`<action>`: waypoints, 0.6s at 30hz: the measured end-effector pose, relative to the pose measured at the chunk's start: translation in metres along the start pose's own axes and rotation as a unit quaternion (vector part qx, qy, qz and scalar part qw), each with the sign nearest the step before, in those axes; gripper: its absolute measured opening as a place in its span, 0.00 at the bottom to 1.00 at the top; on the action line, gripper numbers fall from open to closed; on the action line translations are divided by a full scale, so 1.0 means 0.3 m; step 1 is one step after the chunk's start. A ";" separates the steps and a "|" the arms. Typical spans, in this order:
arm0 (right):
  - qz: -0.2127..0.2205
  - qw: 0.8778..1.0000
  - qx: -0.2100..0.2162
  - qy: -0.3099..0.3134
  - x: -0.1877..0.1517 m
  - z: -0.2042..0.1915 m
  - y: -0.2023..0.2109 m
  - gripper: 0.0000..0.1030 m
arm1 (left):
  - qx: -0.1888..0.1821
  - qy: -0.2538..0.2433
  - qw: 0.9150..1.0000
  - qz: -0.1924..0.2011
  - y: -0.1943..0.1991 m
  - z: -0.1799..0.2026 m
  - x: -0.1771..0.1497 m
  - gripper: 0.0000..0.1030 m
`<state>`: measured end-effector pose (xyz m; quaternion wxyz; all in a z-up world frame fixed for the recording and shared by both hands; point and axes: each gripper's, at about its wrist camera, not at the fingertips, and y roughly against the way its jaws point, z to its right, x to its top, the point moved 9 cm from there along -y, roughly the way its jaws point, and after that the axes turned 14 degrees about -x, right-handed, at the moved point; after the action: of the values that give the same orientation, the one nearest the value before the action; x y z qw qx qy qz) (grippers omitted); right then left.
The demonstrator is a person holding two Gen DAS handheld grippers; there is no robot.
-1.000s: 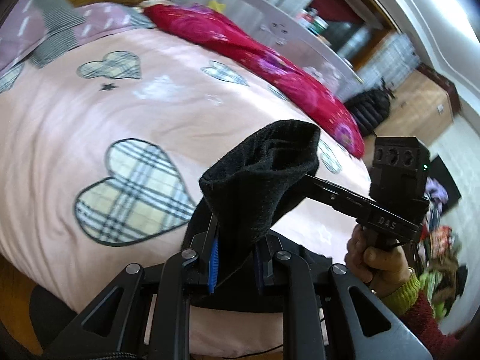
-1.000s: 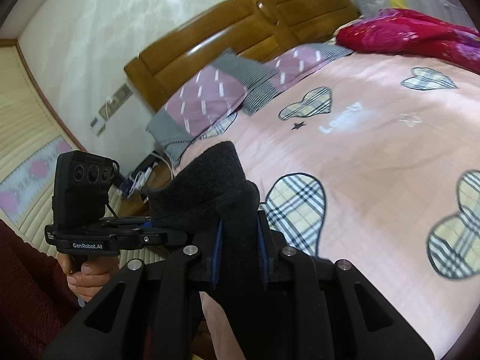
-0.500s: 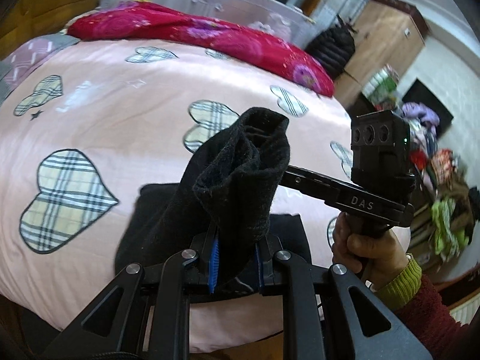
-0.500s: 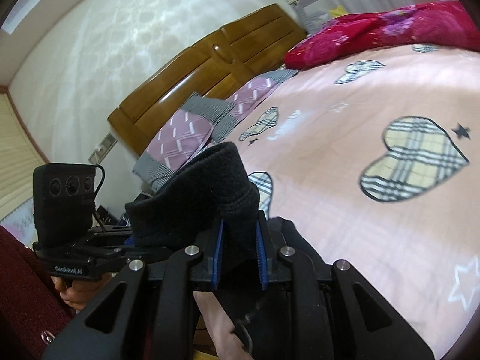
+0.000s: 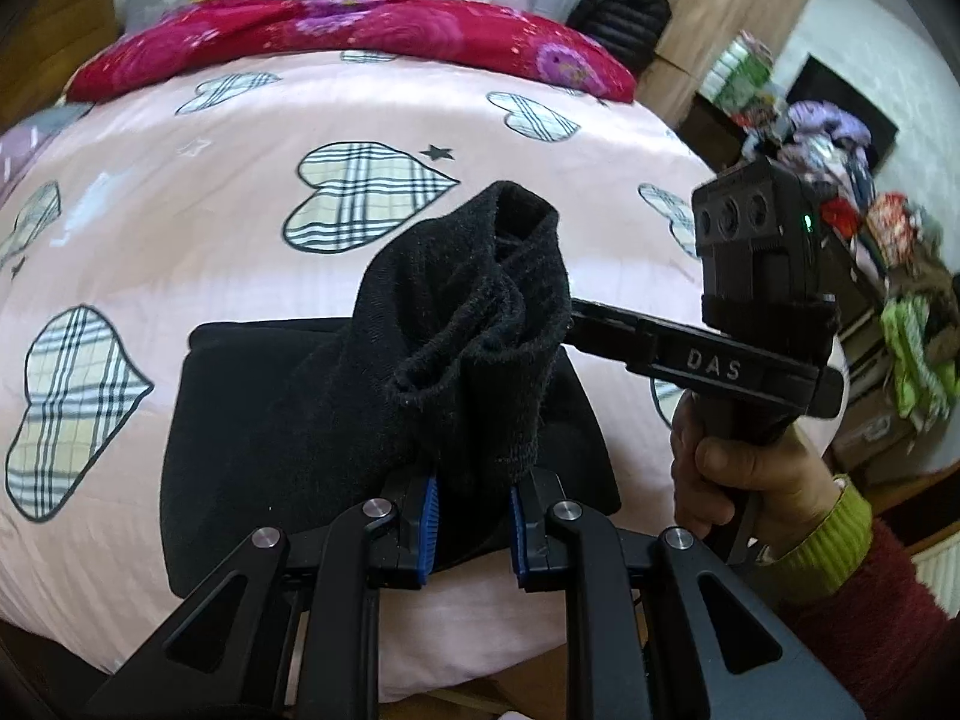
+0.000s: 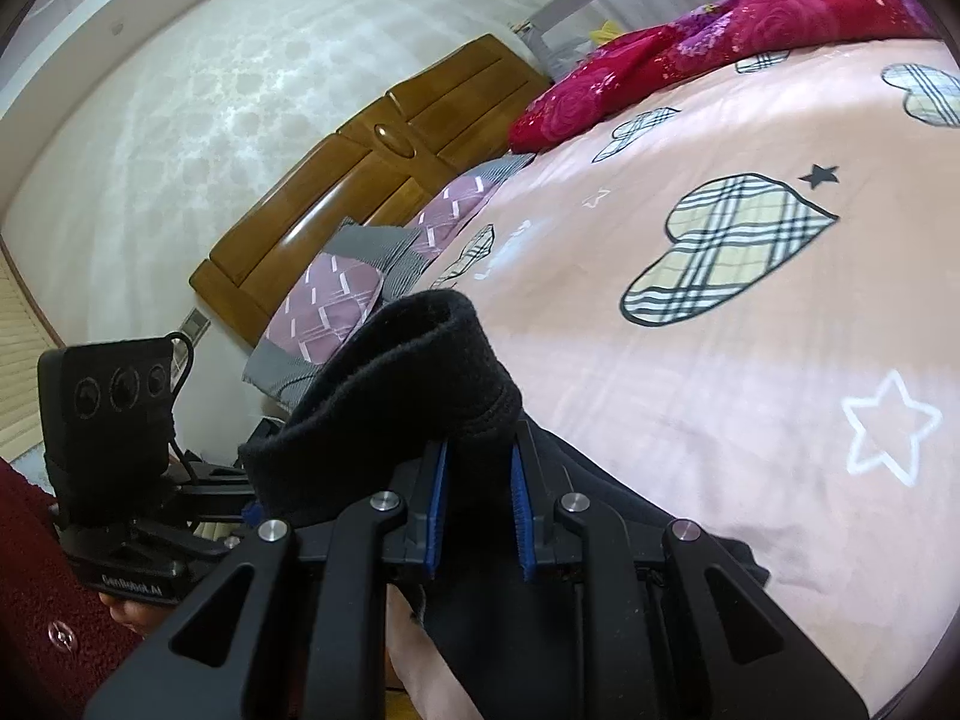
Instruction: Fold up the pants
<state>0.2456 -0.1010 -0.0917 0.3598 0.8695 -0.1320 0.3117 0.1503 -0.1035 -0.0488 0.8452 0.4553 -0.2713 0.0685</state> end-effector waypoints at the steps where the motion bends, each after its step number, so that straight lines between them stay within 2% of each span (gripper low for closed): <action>1: 0.001 1.000 -0.002 -0.005 -0.006 0.014 0.005 0.20 | 0.003 -0.005 1.000 -0.004 -0.015 0.005 -0.004 0.18; 5: 0.000 1.000 -0.016 -0.015 -0.032 0.055 0.015 0.19 | 0.005 -0.016 1.000 -0.026 -0.073 0.024 -0.031 0.18; 6: 0.000 1.000 -0.017 -0.016 -0.036 0.055 0.018 0.17 | 0.005 -0.019 0.999 -0.031 -0.084 0.029 -0.039 0.18; 7: 0.001 1.000 -0.018 -0.020 -0.044 0.064 0.023 0.09 | 0.009 -0.022 0.999 -0.036 -0.096 0.032 -0.049 0.18; 8: 0.000 1.000 -0.016 -0.021 -0.052 0.071 0.029 0.06 | 0.013 -0.026 0.999 -0.039 -0.104 0.035 -0.054 0.18; 15: -0.006 0.997 -0.054 -0.054 -0.097 0.149 0.059 0.06 | 0.014 -0.034 0.998 -0.057 -0.148 0.036 -0.079 0.19; 18: 0.001 0.994 -0.081 -0.073 -0.110 0.168 0.095 0.07 | 0.004 -0.048 0.997 -0.060 -0.143 0.058 -0.093 0.25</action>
<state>0.2299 -0.1566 -0.1248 0.4180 0.8578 -0.1833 0.2362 0.1354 -0.1386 -0.0869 0.8317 0.4771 -0.2840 -0.0030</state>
